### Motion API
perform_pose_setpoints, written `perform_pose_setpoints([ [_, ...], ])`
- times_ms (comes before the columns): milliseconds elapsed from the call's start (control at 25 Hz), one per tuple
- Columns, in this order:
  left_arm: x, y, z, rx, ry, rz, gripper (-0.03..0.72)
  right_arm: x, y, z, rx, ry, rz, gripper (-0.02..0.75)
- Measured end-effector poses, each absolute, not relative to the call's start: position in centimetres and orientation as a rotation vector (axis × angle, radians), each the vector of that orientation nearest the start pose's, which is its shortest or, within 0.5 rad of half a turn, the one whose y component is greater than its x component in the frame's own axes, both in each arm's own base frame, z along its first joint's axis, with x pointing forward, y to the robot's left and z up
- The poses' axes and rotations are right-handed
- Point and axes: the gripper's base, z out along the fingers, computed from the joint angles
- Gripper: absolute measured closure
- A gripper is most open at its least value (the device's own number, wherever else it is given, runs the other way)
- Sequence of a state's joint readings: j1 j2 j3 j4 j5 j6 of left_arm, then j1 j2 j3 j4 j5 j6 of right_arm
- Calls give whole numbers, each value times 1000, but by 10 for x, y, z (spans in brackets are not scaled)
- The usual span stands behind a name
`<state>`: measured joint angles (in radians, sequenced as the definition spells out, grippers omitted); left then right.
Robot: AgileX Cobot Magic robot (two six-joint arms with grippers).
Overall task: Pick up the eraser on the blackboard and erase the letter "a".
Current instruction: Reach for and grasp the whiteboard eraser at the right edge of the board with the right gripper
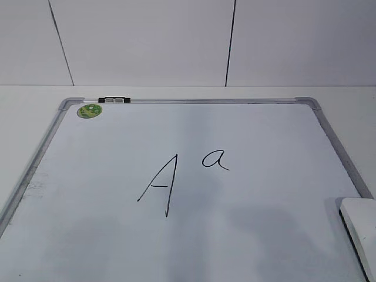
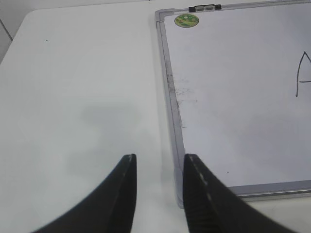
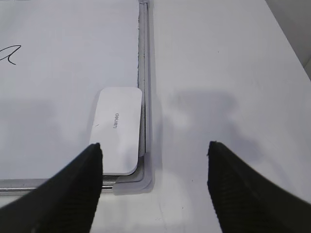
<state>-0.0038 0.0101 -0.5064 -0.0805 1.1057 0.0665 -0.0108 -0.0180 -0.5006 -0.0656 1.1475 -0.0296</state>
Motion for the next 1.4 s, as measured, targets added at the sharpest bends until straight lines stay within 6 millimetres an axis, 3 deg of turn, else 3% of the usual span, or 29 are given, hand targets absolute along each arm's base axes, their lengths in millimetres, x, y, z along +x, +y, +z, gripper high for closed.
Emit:
perform_pose_setpoints([
  [1400,-6,-7,276,79,2089,-59,443,-9,-4,276,-16,2091,-88,203],
])
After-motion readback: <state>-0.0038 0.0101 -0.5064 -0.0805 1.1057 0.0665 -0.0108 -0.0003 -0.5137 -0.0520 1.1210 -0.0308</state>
